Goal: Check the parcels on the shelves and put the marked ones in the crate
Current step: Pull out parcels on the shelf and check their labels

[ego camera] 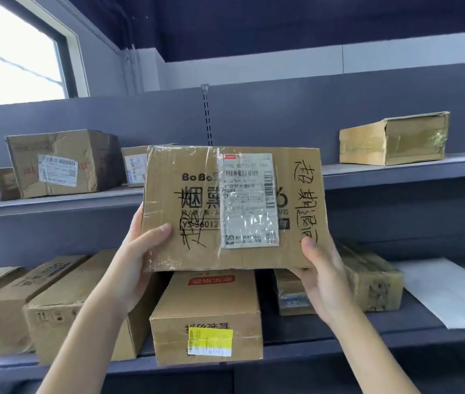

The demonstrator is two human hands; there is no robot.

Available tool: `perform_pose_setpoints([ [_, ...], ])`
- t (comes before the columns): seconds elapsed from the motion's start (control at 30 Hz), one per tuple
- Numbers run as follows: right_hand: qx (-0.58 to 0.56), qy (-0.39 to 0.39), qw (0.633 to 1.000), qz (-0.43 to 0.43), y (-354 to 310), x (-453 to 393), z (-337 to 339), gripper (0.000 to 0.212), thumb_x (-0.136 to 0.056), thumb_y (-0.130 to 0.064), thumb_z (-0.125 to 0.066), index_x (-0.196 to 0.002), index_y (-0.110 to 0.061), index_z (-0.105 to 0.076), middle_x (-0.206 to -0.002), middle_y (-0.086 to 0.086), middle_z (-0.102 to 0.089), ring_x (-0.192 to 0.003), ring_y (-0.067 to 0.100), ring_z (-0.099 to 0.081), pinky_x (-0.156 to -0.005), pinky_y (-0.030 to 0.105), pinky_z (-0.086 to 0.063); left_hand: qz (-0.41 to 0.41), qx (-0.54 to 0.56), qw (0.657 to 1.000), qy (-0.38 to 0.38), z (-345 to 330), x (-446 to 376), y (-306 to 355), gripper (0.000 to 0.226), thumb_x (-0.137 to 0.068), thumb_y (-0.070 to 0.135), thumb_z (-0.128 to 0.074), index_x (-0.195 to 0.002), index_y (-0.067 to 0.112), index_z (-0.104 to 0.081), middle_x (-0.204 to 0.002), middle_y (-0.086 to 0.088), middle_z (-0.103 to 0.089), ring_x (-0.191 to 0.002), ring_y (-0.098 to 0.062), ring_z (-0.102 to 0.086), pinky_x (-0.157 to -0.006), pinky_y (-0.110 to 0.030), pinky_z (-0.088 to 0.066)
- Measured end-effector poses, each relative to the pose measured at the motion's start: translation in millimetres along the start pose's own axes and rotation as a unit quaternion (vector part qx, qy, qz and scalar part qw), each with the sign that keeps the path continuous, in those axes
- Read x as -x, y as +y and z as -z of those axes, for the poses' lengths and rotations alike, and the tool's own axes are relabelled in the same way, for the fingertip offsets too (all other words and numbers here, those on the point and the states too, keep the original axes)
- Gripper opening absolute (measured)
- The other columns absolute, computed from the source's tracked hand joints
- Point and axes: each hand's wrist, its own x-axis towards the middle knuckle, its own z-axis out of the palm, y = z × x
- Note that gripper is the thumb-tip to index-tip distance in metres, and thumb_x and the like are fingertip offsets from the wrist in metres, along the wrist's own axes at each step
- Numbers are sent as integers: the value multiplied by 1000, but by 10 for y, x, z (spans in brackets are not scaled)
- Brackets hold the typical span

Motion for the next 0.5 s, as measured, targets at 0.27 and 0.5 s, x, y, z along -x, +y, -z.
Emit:
perform_pose_setpoints([
  [0.27, -4, -16, 1000, -18, 264, 155, -52, 92, -43, -57, -83, -124, -25, -52, -118, -3, -65, -115, 17, -57, -106, 48, -37, 8, -4, 999, 44, 203, 330, -235, 59, -69, 17, -57, -125, 30, -45, -104, 5, -70, -93, -15, -68, -68, -25, -56],
  [0.5, -2, 0, 997, -82, 674, 518, 51, 58, -56, -50, -78, -108, -31, -63, -111, -4, -67, -107, 17, -60, -91, 40, -47, 131, -4, 990, 52, 554, 1094, -673, 93, -46, 30, -78, -131, 29, -42, -114, 2, -68, -98, -16, -67, -73, -32, -57],
])
